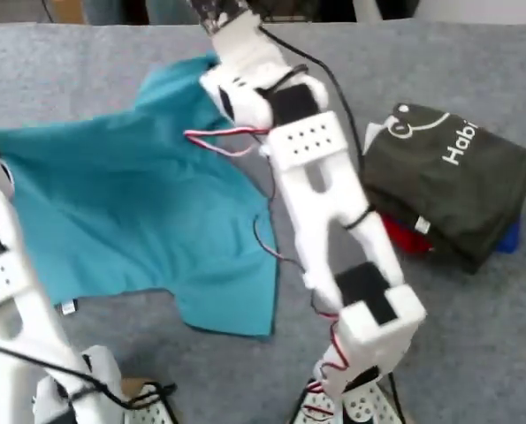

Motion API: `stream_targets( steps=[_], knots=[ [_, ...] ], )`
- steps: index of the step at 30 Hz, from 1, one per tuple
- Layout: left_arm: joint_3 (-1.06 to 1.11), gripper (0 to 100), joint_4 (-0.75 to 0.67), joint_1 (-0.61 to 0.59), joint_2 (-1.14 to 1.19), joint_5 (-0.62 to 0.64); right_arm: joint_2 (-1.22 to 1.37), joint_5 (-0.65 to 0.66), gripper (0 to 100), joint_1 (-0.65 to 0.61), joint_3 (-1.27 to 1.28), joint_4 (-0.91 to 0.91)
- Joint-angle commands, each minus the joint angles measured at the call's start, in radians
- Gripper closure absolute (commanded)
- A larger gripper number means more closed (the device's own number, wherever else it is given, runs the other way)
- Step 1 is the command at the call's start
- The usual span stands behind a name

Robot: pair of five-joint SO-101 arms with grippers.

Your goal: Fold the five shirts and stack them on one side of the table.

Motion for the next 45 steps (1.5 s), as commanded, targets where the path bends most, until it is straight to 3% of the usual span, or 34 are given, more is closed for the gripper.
stream_targets(
  steps=[1, 4, 12, 19, 23, 27, 36, 45],
  knots=[
    [0.171, 97, 0.003, -0.022, -0.15, -0.049, -0.143, 0.04, 98.5, -0.014, 0.081, 0.118],
    [0.326, 97, 0.038, -0.022, -0.27, -0.1, -0.269, 0.063, 98.5, -0.057, 0.255, 0.166],
    [0.493, 97, 0.341, -0.05, -0.56, -0.29, -0.756, 0.071, 98.5, -0.149, 0.835, 0.058],
    [0.573, 97, 0.359, -0.191, -0.611, -0.391, -1.107, 0.072, 98.5, -0.173, 1.25, 0.055],
    [0.624, 97, 0.359, -0.211, -0.615, -0.413, -1.242, 0.072, 98.5, -0.173, 1.442, 0.035],
    [0.639, 97, 0.379, -0.214, -0.615, -0.413, -1.353, 0.072, 98.5, -0.175, 1.561, 0.025],
    [0.57, 97, 0.601, -0.193, -0.617, -0.511, -1.466, 0.075, 98.5, -0.176, 1.67, 0.026],
    [0.567, 97, 0.612, -0.246, -0.615, -0.525, -1.474, 0.141, 98.5, -0.253, 1.666, 0.089]
  ],
)
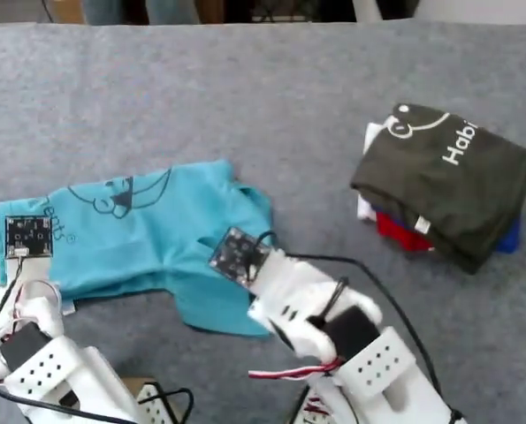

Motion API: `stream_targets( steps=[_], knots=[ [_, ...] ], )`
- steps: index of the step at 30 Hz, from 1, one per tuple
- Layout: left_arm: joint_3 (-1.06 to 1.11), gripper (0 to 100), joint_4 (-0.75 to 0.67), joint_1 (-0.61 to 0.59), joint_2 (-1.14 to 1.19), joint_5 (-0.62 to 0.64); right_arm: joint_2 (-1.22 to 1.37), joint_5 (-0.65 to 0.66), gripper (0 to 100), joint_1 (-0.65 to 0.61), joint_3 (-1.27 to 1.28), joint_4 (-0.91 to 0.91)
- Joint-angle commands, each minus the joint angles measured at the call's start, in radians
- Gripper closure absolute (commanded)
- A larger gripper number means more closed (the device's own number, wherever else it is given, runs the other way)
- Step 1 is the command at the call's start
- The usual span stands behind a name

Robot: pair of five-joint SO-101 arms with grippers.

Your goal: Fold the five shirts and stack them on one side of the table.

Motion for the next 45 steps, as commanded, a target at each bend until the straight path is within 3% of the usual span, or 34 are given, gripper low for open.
stream_targets(
  steps=[1, 17, 21, 25, 28, 34, 36, 39, 45],
  knots=[
    [-0.045, 97, 0.005, -0.031, -0.006, -0.008, -0.01, 0.011, 98.5, -0.014, -0.019, 0.032],
    [-0.042, 97, 0.008, -0.038, -0.005, -0.008, -0.007, 0.074, 98.2, -0.017, -0.036, 0.106],
    [-0.09, 94, 0.026, -0.039, -0.005, -0.005, -0.012, 0.064, 83.6, -0.011, -0.056, 0.143],
    [-0.177, 75, 0.123, -0.087, -0.003, 0.095, -0.004, 0.075, 68.5, -0.012, -0.116, 0.184],
    [-0.24, 74, 0.127, -0.125, -0.003, 0.118, -0.002, 0.104, 71.4, -0.011, -0.166, 0.192],
    [-0.41, 97, 0.129, -0.17, 0.0, 0.175, 0.001, 0.107, 99.1, -0.011, -0.283, 0.187],
    [-0.447, 96, 0.129, -0.131, 0.018, 0.209, 0.008, 0.101, 95.3, -0.011, -0.291, 0.141],
    [-0.51, 97, 0.115, -0.035, 0.129, 0.311, 0.111, 0.1, 98.5, -0.011, -0.289, -0.026],
    [-0.765, 97, 0.055, 0.096, 0.628, 0.436, 0.622, -0.023, 98.5, -0.011, -0.458, -0.253]
  ],
)
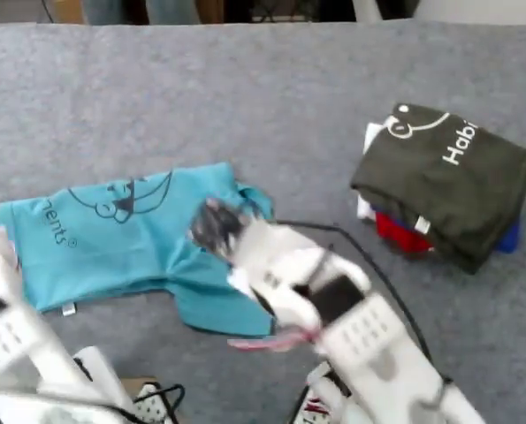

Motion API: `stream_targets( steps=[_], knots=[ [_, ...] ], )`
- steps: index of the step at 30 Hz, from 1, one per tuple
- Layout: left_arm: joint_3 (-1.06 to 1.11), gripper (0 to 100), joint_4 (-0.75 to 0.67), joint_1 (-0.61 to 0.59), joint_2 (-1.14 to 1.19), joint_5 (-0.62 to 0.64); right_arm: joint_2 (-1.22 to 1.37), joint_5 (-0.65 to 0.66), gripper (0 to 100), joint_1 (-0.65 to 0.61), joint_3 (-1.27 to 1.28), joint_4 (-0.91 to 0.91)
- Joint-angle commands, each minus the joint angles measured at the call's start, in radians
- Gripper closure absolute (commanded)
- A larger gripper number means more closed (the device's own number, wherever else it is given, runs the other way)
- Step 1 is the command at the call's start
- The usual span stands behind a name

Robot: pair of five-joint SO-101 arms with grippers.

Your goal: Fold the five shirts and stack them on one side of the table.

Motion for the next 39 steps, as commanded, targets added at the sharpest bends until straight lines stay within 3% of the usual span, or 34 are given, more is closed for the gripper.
stream_targets(
  steps=[1, 9, 15, 30, 39],
  knots=[
    [-0.219, 97, -0.032, 0.044, 0.333, 0.069, 0.329, -0.078, 98.5, -0.006, -0.199, -0.094],
    [-0.545, 97, -0.11, 0.042, 0.865, 0.109, 0.865, -0.164, 98.5, -0.002, -0.585, -0.138],
    [-0.588, 97, -0.127, 0.044, 1.011, 0.051, 1.069, -0.164, 98.5, -0.003, -0.682, -0.08],
    [-0.591, 97, -0.163, 0.036, 1.074, 0.003, 1.059, -0.157, 98.5, -0.129, -0.541, 0.08],
    [-0.591, 97, -0.163, 0.035, 1.094, -0.044, 0.705, -0.155, 98.5, -0.276, -0.237, 0.08]
  ],
)
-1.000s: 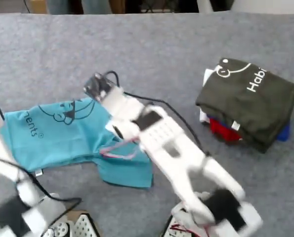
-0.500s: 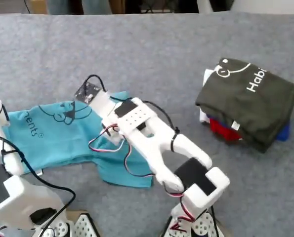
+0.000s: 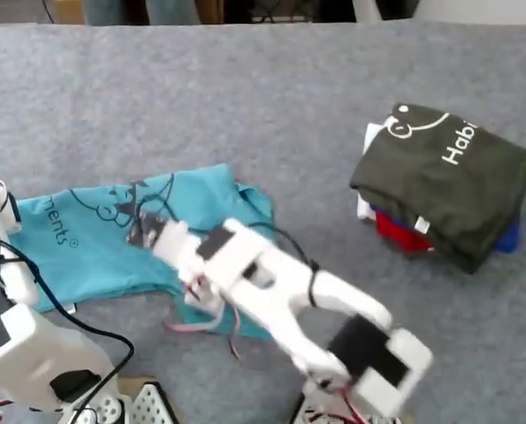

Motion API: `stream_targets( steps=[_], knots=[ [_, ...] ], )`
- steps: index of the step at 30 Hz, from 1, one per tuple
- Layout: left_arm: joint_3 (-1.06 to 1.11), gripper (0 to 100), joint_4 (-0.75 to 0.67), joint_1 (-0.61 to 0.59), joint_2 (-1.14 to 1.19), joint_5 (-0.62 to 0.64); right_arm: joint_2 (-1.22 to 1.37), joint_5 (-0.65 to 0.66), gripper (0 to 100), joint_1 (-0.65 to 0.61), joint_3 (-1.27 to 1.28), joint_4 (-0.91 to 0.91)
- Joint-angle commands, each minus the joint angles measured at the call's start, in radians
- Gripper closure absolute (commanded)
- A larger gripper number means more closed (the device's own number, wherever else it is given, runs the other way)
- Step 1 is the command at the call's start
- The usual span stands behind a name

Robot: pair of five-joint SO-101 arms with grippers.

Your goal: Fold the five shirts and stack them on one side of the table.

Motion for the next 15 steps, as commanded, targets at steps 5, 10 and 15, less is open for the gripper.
stream_targets(
  steps=[5, 10, 15],
  knots=[
    [-0.061, 97, -0.015, 0.001, -0.008, -0.009, -0.306, 0.064, 98.5, 0.034, 0.074, -0.009],
    [-0.061, 97, -0.015, 0.005, -0.006, -0.006, -0.268, 0.071, 98.5, 0.206, -0.001, -0.081],
    [-0.061, 97, -0.015, 0.007, -0.006, -0.005, -0.096, 0.069, 98.5, 0.196, 0.022, -0.083]
  ],
)
